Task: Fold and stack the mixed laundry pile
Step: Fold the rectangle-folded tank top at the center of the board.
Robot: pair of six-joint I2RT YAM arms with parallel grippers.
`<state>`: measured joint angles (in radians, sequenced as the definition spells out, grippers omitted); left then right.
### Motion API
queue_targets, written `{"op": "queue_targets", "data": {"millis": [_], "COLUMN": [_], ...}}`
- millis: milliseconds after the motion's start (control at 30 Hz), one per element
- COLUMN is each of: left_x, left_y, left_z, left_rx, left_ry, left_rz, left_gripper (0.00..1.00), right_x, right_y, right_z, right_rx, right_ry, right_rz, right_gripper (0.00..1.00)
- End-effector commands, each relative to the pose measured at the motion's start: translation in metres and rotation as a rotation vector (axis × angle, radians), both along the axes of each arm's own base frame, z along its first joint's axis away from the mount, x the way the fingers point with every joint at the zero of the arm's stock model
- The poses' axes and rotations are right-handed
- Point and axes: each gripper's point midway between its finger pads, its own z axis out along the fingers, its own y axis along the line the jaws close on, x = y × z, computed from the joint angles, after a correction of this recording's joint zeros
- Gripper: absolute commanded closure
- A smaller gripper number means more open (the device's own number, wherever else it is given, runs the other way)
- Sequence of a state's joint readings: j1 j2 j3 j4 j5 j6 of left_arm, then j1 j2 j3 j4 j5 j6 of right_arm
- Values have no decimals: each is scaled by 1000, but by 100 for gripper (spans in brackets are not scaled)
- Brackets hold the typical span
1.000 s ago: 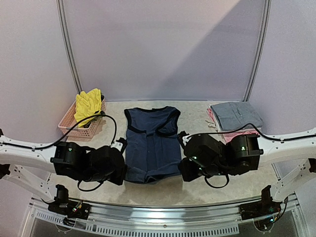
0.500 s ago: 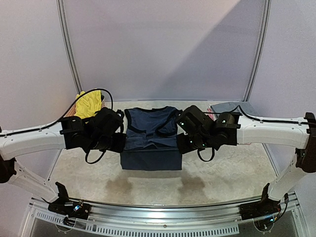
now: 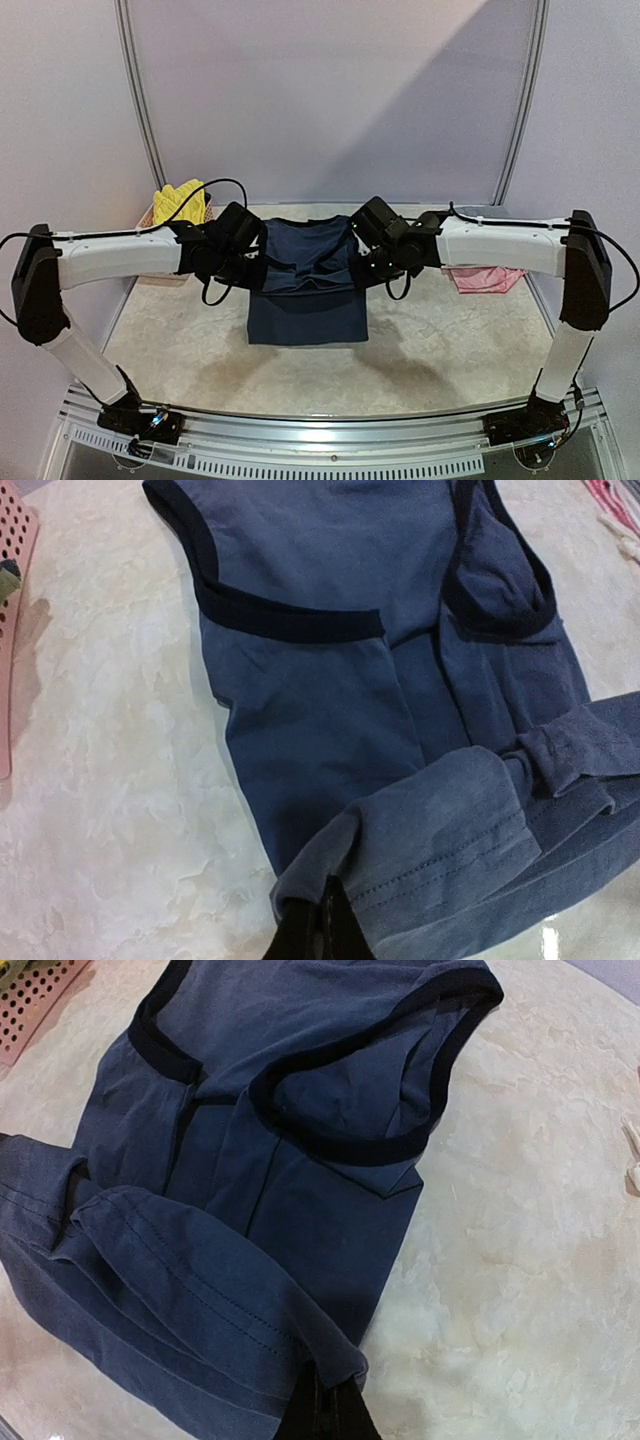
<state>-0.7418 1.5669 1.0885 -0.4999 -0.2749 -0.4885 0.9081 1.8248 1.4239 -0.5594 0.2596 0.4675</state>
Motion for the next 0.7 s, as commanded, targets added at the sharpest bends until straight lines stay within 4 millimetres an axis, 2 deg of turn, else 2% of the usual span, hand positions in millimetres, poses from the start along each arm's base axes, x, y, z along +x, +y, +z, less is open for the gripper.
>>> {"op": "queue_targets", "data": {"millis": [0,167,500,667], "left_x": [30,46,69,78], "left_y": [-3,0,5,6], "left_z": [-1,-22,-62,-83], "left_rx": [-27,-22,11,16], "left_ry": [-24,0,41,74], "left_rz": [-3,7,41,67], "left_gripper": [100,100,99,93], "right_x": [24,44,63,76], "right_y": [9,8,9,11], "right_z": [-12,-32,-67,-76], "right_rx": [13,5,9,21], "right_ry": [9,32,90,103], "right_rz": [24,15,8,-2], "right_gripper": [100,100,99,90]}}
